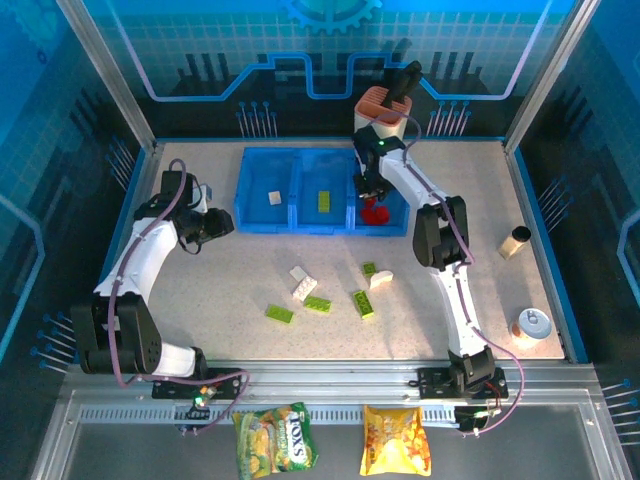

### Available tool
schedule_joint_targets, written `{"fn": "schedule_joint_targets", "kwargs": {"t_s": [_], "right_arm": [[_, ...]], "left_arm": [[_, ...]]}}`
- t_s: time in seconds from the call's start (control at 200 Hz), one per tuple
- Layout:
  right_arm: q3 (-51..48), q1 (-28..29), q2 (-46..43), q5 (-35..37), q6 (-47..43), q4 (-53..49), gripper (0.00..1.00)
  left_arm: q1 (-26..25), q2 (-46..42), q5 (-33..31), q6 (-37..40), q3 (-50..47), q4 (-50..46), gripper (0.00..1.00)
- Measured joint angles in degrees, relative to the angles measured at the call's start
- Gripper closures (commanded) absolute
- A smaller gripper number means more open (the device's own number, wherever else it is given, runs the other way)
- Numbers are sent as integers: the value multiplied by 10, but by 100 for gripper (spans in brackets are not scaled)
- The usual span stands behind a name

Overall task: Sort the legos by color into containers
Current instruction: Place the lego in the container.

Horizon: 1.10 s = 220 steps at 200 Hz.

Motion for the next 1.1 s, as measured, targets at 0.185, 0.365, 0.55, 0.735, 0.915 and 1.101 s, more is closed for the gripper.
{"fn": "schedule_joint_targets", "kwargs": {"t_s": [0.185,0.365,0.55,0.735,0.915,1.101], "right_arm": [[0,-2,4,-3,0,0,69],[0,-2,4,-7,0,-1,68],[0,-2,-3,-7,0,-9,67],[-10,-1,-43,-6,0,-14,67],[-37,8,-106,-4,0,-17,67],[-92,20,-165,3,1,-17,67]], "left_arm": [[0,0,0,0,0,0,58],[0,0,0,0,0,0,58],[0,0,3,0,0,0,58],[0,0,7,0,0,0,58],[0,0,15,0,0,0,58],[0,0,25,-1,0,0,57]]}}
